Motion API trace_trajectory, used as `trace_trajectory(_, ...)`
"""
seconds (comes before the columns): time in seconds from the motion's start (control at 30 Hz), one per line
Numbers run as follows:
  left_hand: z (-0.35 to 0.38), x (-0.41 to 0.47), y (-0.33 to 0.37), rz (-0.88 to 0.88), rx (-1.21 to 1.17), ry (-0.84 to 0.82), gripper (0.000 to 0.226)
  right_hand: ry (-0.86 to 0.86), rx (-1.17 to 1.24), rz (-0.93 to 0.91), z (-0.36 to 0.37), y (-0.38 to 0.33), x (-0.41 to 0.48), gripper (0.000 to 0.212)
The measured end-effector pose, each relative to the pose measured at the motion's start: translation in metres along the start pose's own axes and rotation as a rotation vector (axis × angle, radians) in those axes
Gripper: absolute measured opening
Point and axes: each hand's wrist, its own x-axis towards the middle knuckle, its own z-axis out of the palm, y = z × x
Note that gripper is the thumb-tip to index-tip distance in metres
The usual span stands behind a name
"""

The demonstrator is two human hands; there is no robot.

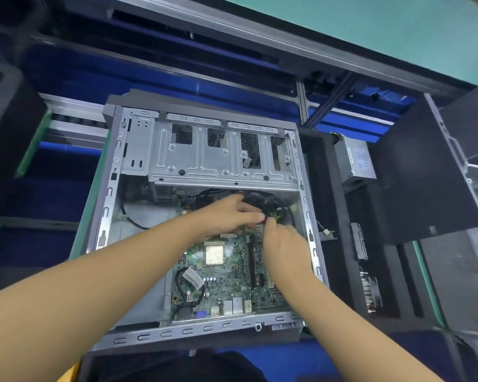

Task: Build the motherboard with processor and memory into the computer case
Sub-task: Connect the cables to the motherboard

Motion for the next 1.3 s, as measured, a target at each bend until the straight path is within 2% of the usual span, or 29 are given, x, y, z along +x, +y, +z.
trace_trajectory(0.07,0.013,0.013,0.0,0.013,-0.093,0.044,0.087,0.011,-0.026,0.006,0.002,0.0,0.0,0.028)
trace_trajectory(0.13,0.023,0.023,0.0,0.026,-0.082,0.13,0.057,0.024,-0.108,-0.011,0.006,0.0,0.002,0.034)
trace_trajectory(0.2,0.027,0.032,-0.001,0.022,0.042,0.204,0.03,0.034,-0.11,0.038,0.008,0.002,0.006,0.041)
trace_trajectory(0.27,0.023,0.038,-0.001,0.022,0.149,0.137,0.022,0.024,-0.043,0.121,0.007,0.003,0.012,0.049)
trace_trajectory(0.37,0.009,0.047,0.004,0.056,0.363,-0.078,0.01,0.021,-0.012,0.174,0.008,0.002,0.022,0.055)
trace_trajectory(0.53,-0.029,0.033,0.009,0.129,0.821,-0.219,0.01,-0.088,-0.101,0.143,0.01,-0.002,0.036,0.052)
trace_trajectory(0.63,-0.051,0.001,0.003,0.105,1.036,-0.339,0.011,-0.105,-0.001,0.136,0.01,-0.004,0.041,0.035)
trace_trajectory(0.73,-0.054,-0.03,-0.01,-0.005,1.003,-0.465,0.02,-0.086,0.04,0.044,0.011,-0.007,0.031,0.037)
trace_trajectory(0.9,-0.049,-0.054,-0.032,-0.055,1.029,-0.408,0.016,-0.152,0.178,-0.123,0.005,-0.011,0.012,0.026)
trace_trajectory(1.0,-0.049,-0.065,-0.029,-0.154,1.13,-0.522,0.016,-0.223,0.341,-0.213,-0.007,-0.011,0.01,0.019)
trace_trajectory(1.07,-0.049,-0.067,-0.018,-0.077,1.136,-0.411,0.016,-0.172,0.415,-0.267,-0.019,-0.008,0.006,0.02)
trace_trajectory(1.1,-0.052,-0.066,-0.01,0.019,1.156,-0.287,0.016,-0.081,0.42,-0.283,-0.023,-0.006,0.003,0.022)
trace_trajectory(1.17,-0.057,-0.063,0.008,0.176,1.228,-0.049,0.016,0.218,0.308,-0.261,-0.024,0.002,-0.004,0.024)
trace_trajectory(1.23,-0.058,-0.063,0.016,0.248,1.264,0.171,0.018,0.396,0.161,-0.029,-0.024,0.014,-0.01,0.04)
trace_trajectory(1.3,-0.054,-0.068,0.012,0.37,1.348,0.368,0.017,0.272,0.11,0.272,-0.024,0.031,-0.015,0.066)
